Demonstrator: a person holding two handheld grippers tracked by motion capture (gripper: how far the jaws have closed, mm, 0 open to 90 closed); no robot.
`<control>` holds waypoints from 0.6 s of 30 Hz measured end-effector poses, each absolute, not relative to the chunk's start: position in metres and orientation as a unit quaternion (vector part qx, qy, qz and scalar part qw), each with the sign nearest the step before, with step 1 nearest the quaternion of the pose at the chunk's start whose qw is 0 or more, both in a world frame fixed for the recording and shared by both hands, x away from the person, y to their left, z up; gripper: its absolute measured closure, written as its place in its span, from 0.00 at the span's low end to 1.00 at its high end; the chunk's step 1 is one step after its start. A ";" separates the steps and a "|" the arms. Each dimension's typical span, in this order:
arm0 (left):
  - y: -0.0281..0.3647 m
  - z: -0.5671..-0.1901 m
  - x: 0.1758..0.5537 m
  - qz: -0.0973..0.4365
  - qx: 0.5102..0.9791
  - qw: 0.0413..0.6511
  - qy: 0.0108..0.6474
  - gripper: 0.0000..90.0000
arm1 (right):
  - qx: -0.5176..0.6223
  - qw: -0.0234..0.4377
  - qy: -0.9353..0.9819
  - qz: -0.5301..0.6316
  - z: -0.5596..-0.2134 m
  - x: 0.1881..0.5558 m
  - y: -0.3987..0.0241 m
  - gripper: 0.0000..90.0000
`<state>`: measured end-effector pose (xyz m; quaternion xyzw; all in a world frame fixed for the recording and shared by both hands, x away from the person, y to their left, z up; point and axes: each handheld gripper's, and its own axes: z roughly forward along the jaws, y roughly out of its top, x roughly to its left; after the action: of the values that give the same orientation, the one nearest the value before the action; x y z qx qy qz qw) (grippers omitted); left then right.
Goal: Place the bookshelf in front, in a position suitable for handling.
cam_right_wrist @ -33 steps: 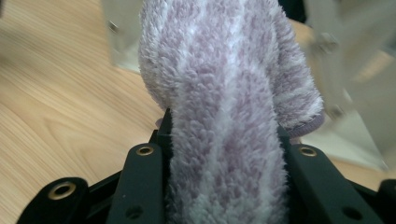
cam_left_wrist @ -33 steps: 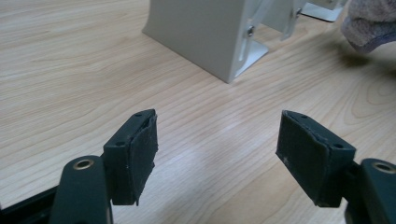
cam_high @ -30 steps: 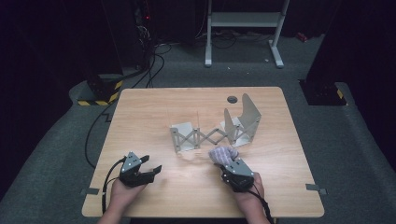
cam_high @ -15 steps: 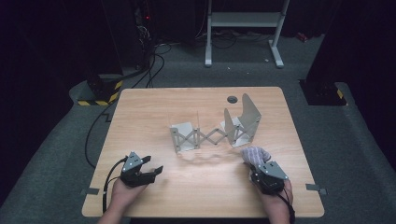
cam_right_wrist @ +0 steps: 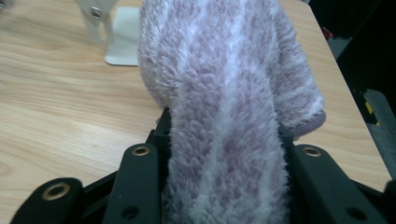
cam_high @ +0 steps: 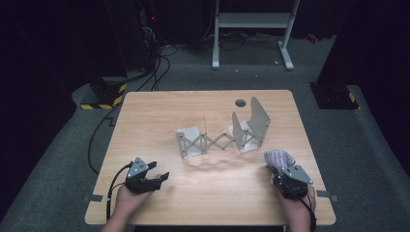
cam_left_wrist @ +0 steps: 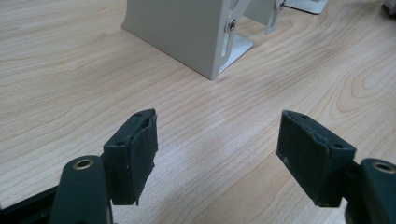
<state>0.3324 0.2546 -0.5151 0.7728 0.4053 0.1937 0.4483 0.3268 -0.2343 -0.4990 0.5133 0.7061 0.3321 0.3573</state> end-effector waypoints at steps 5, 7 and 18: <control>0.255 -0.515 0.332 0.193 0.773 0.448 0.406 0.32 | 0.526 0.344 0.709 0.321 -0.508 0.332 -0.241 0.65; 0.255 -0.515 0.332 0.194 0.774 0.447 0.405 0.32 | 0.529 0.335 0.717 0.307 -0.516 0.335 -0.241 0.63; 0.255 -0.516 0.332 0.194 0.776 0.445 0.402 0.32 | 0.538 0.328 0.719 0.293 -0.518 0.338 -0.237 0.48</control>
<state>0.3323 0.2546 -0.5156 0.7763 0.4023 0.1940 0.4448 0.3376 -0.2371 -0.5176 0.5381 0.7190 0.2928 0.3281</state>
